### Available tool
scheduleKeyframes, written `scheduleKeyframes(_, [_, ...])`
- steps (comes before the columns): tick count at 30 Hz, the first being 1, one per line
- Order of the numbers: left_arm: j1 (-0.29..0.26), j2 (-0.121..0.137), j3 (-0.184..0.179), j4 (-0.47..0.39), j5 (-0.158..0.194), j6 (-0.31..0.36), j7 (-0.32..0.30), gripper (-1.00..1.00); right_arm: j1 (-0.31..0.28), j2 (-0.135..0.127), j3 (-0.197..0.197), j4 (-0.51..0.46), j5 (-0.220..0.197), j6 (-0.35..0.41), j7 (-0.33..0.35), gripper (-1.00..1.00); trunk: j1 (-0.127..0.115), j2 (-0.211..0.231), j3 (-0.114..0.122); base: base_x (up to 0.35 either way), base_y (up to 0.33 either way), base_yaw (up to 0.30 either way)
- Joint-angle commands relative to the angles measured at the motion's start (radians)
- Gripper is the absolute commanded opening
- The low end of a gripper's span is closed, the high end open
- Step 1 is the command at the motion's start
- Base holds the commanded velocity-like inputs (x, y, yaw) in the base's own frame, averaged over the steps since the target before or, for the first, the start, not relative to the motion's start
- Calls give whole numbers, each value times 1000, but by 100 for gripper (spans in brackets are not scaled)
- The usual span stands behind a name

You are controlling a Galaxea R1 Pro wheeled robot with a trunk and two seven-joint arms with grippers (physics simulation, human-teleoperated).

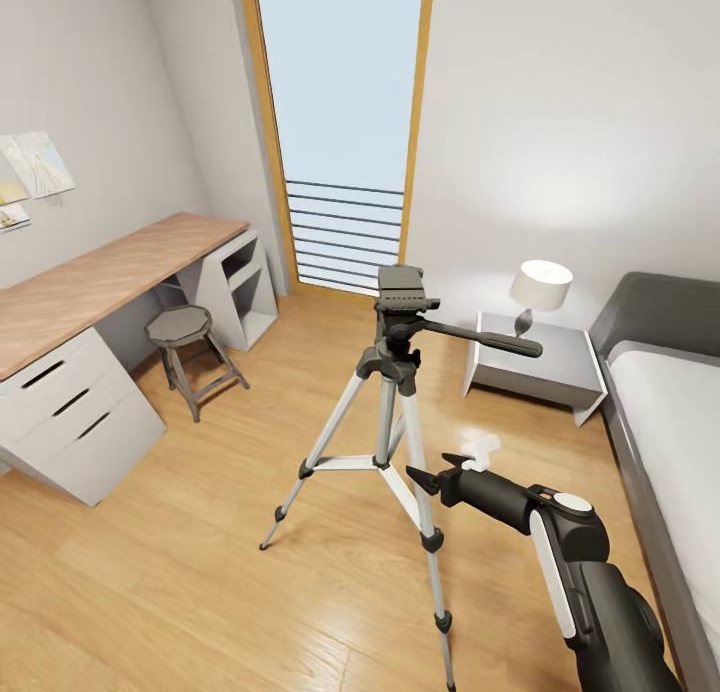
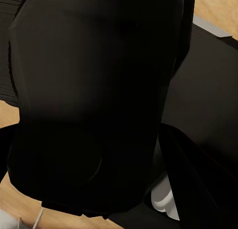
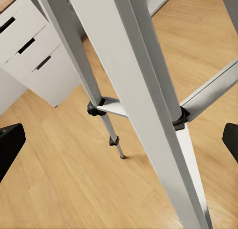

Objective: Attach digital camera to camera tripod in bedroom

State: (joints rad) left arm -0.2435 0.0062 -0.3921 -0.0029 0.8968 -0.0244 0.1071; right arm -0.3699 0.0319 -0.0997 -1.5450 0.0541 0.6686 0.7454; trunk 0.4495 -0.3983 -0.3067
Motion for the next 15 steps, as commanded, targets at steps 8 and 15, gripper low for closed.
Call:
scheduleKeyframes(8, [0,0,-9,0,7,-2,2,-100,-1,2,-2,-1,6,9,9,100,1,-2,-2,0,0,0])
scheduleKeyframes(15, [0,0,-8,0,7,-2,2,-100,-1,2,-4,-1,6,11,9,100,1,-2,-2,0,0,0])
